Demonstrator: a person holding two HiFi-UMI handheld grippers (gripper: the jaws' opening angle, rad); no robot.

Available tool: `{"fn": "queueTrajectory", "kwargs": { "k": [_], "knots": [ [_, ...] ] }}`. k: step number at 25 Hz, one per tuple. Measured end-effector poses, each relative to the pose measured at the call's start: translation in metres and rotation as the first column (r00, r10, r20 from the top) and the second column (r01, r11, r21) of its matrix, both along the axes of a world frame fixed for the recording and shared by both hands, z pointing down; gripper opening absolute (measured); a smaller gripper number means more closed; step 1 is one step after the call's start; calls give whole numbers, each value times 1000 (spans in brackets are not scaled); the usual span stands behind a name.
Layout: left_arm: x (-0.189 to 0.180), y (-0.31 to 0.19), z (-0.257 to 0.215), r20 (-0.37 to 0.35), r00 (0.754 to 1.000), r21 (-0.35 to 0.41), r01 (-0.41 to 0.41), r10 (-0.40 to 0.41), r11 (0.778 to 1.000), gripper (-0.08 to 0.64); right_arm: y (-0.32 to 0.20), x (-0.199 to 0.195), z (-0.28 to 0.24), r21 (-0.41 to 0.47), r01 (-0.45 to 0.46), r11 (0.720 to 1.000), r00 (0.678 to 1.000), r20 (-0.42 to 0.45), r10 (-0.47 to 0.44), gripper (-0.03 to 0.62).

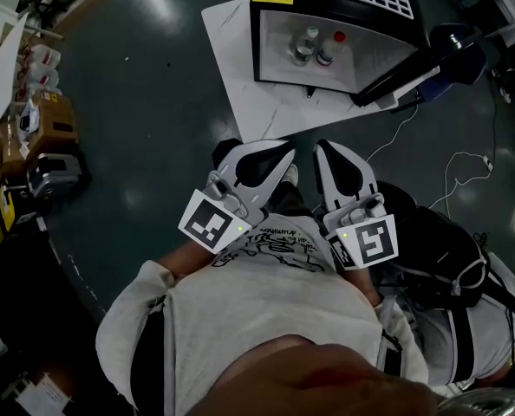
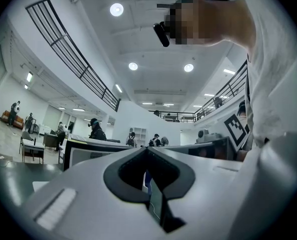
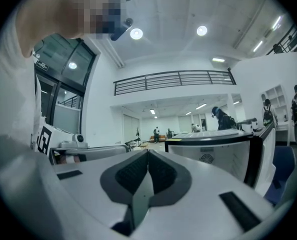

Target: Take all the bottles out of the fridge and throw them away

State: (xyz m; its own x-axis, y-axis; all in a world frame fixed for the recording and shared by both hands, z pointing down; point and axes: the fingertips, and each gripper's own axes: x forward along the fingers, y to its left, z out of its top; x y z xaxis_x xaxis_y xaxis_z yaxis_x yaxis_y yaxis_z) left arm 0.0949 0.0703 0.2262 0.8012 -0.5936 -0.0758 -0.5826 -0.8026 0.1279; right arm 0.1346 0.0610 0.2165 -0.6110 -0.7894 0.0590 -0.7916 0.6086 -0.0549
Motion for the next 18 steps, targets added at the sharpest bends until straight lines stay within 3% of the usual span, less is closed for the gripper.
{"fn": "queueTrajectory", "kwargs": {
  "k": [18],
  "knots": [
    [28, -54, 1, 9, 1000, -5, 21, -21, 1000, 9, -54, 28, 2, -6, 20, 1000, 1000, 8, -20, 9]
  ]
}}
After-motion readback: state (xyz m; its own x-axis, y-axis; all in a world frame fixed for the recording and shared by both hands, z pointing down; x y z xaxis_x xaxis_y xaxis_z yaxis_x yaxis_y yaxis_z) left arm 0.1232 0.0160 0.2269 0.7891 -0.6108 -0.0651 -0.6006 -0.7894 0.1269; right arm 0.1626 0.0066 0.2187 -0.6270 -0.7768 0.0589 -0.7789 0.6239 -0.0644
